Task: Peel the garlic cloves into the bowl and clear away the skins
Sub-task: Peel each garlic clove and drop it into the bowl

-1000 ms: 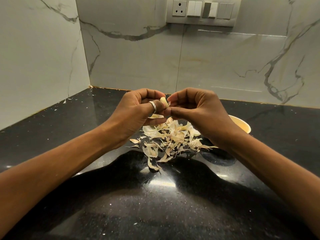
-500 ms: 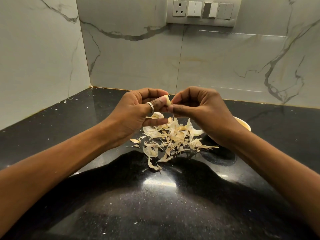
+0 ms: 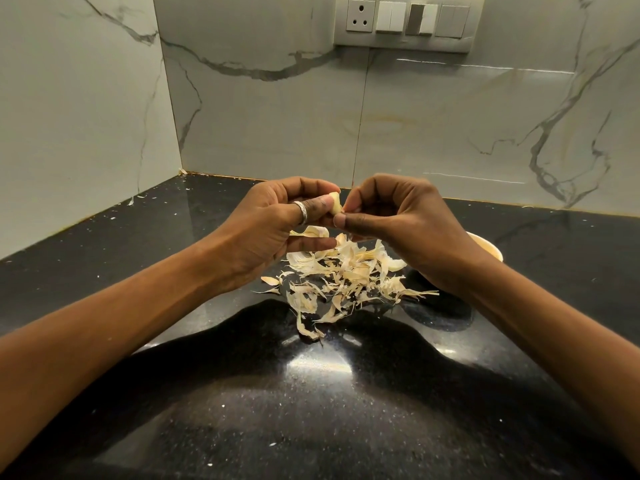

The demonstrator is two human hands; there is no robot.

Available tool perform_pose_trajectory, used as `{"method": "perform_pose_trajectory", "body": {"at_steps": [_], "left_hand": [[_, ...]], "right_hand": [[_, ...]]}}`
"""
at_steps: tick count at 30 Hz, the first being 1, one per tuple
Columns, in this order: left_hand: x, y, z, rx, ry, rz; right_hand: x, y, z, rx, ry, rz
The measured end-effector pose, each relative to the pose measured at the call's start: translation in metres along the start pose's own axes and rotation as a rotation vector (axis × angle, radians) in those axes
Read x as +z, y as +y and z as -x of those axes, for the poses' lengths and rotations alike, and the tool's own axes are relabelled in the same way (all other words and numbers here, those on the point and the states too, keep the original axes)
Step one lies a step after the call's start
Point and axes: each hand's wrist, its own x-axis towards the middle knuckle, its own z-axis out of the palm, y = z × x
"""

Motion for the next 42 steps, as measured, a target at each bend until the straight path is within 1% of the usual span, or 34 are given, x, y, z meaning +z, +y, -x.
{"method": "perform_pose_trajectory", "body": {"at_steps": [10, 26, 36, 42], "left_hand": [[0.0, 0.001, 0.0, 0.011, -0.004, -0.017], [0.0, -0.001, -0.001, 0.017, 0.006, -0.025], [0.003, -0.002, 0.0, 0.017, 0.036, -0.011], [0.002, -0.001, -0.001, 0.016, 0.098, 0.005]], "right_hand": [[0.002, 0.0, 0.0, -0.009, 0.008, 0.033], [0.004, 0.007, -0.001, -0.112, 0.023, 0.176], [0.003, 0.013, -0.003, -0.147, 0.03, 0.263], [0.003, 0.014, -0.003, -0.156, 0.025, 0.27]]}}
